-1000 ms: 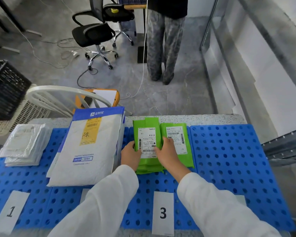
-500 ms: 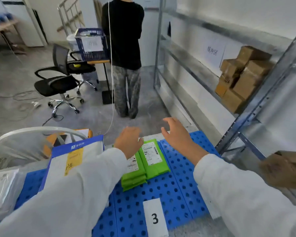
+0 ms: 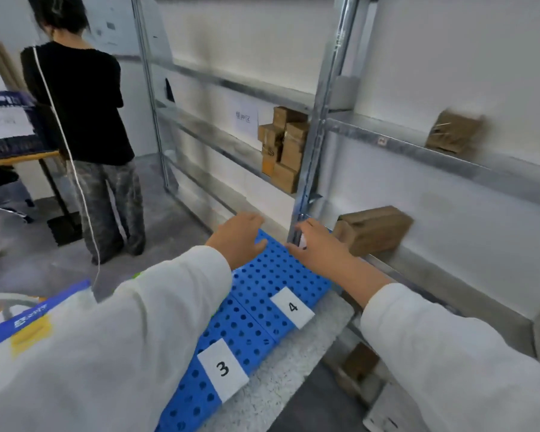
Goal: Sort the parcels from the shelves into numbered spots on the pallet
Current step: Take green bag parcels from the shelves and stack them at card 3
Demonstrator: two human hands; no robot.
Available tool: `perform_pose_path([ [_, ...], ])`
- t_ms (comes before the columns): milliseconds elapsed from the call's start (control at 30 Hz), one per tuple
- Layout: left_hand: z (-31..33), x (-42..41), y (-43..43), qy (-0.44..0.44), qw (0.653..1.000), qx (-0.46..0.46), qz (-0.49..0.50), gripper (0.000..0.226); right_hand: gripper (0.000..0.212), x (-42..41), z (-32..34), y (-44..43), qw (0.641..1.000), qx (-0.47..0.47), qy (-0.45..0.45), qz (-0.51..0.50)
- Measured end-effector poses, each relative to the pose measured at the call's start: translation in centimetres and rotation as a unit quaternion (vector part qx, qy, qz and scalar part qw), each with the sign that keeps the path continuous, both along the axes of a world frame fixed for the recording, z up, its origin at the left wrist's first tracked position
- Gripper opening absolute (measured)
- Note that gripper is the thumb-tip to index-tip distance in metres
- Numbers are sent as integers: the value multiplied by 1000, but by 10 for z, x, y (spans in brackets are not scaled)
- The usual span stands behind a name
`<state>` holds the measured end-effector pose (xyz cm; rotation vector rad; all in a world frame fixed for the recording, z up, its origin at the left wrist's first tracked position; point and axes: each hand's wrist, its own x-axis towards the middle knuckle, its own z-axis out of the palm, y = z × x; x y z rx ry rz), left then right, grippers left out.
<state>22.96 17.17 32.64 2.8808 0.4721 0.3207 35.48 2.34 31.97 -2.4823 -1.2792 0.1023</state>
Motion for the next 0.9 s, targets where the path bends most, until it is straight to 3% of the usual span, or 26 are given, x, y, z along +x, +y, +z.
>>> perform_pose_path([
  [167, 8, 37, -63, -7, 994, 25, -108, 49, 55, 13, 0, -80, 995, 23, 7, -95],
  [500, -8, 108, -166, -8, 974, 23, -226, 52, 52, 34, -21, -199, 977, -14, 41, -209],
  [600, -31, 127, -189, 10, 968, 33, -250, 50, 46, 44, -36, -225, 973, -18, 74, -219],
  [733, -68, 153, -219, 50, 965, 17, -257, 45, 54, 65, -69, -253, 965, -43, 105, -235],
  [900, -113, 183, -259, 130, 959, 0, -252, 52, 54, 97, -113, -285, 951, -105, 166, -238],
])
